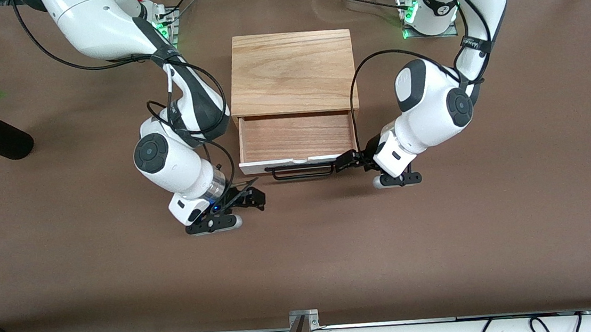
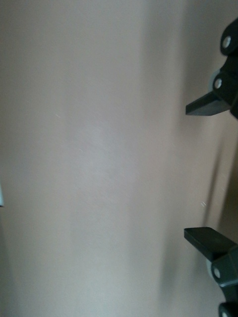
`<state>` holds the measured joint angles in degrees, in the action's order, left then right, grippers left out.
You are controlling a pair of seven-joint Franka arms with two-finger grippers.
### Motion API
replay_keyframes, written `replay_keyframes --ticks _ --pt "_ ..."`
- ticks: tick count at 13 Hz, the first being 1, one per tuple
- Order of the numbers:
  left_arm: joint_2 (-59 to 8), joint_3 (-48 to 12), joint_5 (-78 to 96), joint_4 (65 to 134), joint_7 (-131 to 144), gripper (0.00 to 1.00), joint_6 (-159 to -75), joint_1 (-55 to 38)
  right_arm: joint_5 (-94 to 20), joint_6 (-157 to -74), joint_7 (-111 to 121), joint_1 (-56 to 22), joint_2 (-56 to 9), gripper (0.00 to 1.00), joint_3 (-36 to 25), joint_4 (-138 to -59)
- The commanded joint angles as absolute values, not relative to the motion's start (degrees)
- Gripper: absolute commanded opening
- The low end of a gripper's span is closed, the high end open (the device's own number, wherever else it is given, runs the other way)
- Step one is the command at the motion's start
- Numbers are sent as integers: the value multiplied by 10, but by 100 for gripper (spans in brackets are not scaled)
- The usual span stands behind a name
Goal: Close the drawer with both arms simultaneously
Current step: 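Lower both grippers against the white drawer front beside the handle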
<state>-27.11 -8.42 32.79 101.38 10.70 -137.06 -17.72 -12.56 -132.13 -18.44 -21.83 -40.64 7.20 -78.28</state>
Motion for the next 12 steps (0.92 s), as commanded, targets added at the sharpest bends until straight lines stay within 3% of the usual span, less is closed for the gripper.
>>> replay_keyframes --ticks 1,12 --pt "-293 -83 343 984 110 100 -1368 -182 -184 -1262 -192 -218 -401 100 73 -780" --pt "-294 -101 347 995 105 100 -1323 -185 -195 -1171 -191 -219 -404 100 98 -781"
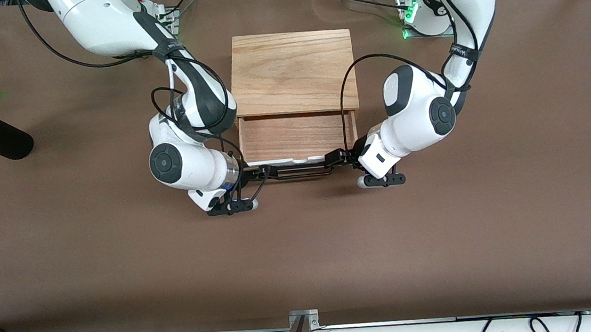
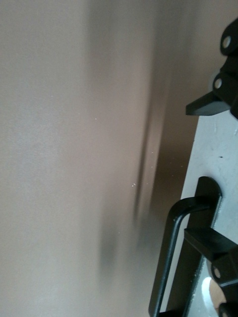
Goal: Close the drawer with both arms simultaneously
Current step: 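Push the drawer into the cabinet with both grippers together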
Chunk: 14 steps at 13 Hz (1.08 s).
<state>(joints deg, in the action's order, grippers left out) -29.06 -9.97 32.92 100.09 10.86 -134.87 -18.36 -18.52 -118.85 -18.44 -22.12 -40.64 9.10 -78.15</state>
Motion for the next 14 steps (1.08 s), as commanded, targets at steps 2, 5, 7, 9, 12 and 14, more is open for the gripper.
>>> replay_keyframes --ticks 2,5,7,9,12,14 --pt "-294 -101 344 995 104 100 -1295 -185 -195 -1144 -190 -220 -404 100 98 -782" --pt "-294 -101 340 997 100 100 -1234 -183 -195 -1114 -191 -220 -404 100 105 -782" --pt "-294 -101 340 1001 100 100 -1214 -182 -195 -1094 -190 -221 -404 100 105 -782" --pt "-291 -101 340 1005 99 100 -1187 -179 -195 -1077 -191 -227 -405 100 105 -782" --pt "-282 -101 340 1012 98 100 -1150 -171 -195 -1034 -191 -234 -405 100 105 -782" --pt "-273 -101 340 1023 91 100 -1138 -171 -195 -1003 -191 -237 -405 100 105 -783"
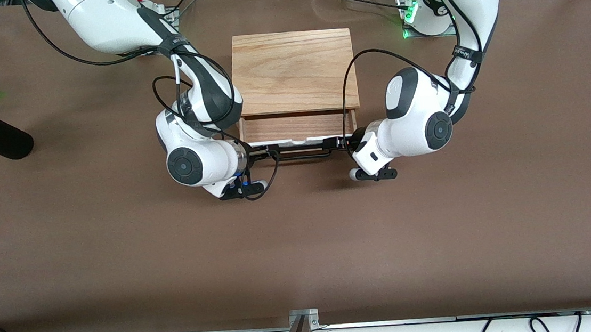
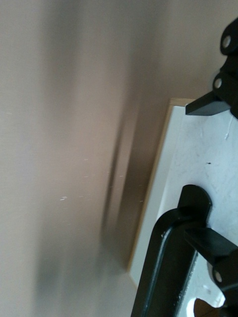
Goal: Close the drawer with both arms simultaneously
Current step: 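Push the drawer into the cabinet with both grippers together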
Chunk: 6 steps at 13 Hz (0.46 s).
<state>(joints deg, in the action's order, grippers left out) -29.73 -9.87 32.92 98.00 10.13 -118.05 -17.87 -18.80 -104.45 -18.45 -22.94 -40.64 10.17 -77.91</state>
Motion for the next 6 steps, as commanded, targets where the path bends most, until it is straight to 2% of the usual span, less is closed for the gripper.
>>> replay_keyframes --ticks 1,6 --pt "-266 -101 340 1029 90 100 -1135 -171 -195 -989 -191 -237 -405 100 105 -783" --pt "-219 -122 340 1097 87 100 -1134 -169 -278 -937 -188 -236 -413 100 107 -783"
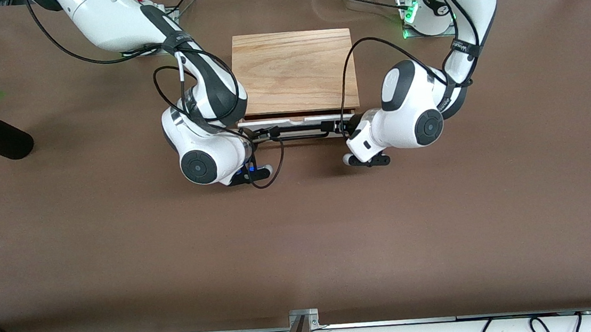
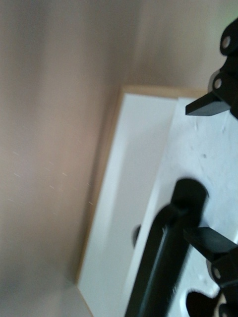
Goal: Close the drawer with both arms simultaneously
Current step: 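Push the drawer into the cabinet with both grippers together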
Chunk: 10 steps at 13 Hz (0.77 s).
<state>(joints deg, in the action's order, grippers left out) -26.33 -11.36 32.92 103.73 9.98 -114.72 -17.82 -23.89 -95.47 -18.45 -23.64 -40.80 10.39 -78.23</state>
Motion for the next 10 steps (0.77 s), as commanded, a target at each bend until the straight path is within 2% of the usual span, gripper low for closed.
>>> replay_keyframes --ticks 1,5,10 --pt "-211 -125 340 1109 81 100 -1135 -169 -287 -926 -187 -235 -415 100 107 -783" --pt "-196 -130 340 1123 77 100 -1123 -163 -287 -865 -185 -231 -416 100 107 -784" --pt "-185 -127 341 1098 86 100 -1124 -110 -284 -879 -165 -229 -425 100 105 -775"
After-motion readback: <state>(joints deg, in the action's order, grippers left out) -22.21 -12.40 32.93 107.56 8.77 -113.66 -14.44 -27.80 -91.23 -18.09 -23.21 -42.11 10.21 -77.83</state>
